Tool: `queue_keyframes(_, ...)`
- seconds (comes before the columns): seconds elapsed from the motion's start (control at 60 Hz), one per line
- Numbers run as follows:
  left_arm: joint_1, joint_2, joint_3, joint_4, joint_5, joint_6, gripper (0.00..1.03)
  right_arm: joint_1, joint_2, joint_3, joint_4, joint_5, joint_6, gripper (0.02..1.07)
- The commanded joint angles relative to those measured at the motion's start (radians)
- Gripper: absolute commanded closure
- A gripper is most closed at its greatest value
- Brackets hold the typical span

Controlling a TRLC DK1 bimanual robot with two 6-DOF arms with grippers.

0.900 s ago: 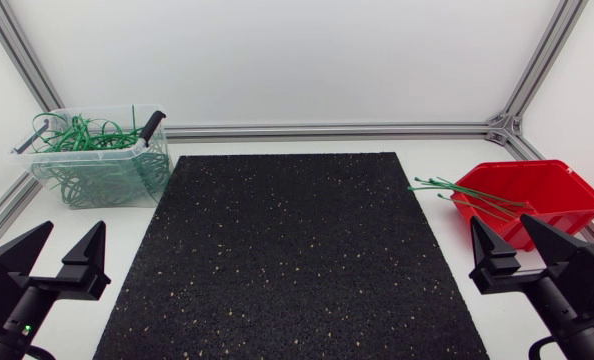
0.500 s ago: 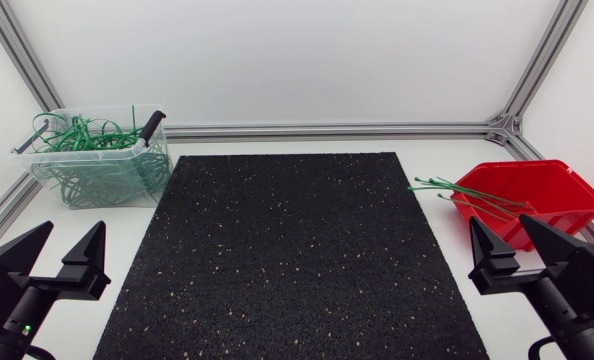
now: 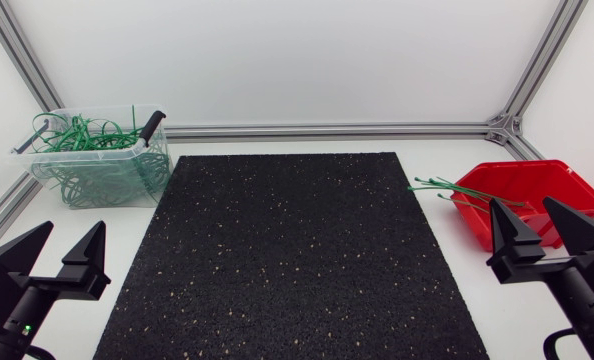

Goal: Take a green cable tie from the red box, thread the tail through the head to close it, then place it in the transparent bin on the left.

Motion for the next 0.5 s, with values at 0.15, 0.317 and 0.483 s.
queue_keyframes(0.15, 0.009, -0.005, -0.039, -0.024, -0.001, 0.001, 0.03, -0.003, 0.135, 0.178, -0.004, 0.01, -0.007, 0.05)
queue_keyframes(0.317, 0.012, -0.005, -0.039, -0.022, -0.001, 0.001, 0.03, -0.022, 0.301, 0.327, -0.036, 0.022, -0.005, 0.05)
queue_keyframes(0.483, 0.012, -0.005, -0.039, -0.022, -0.001, 0.001, 0.03, -0.045, 0.44, 0.5, -0.107, 0.028, -0.004, 0.05)
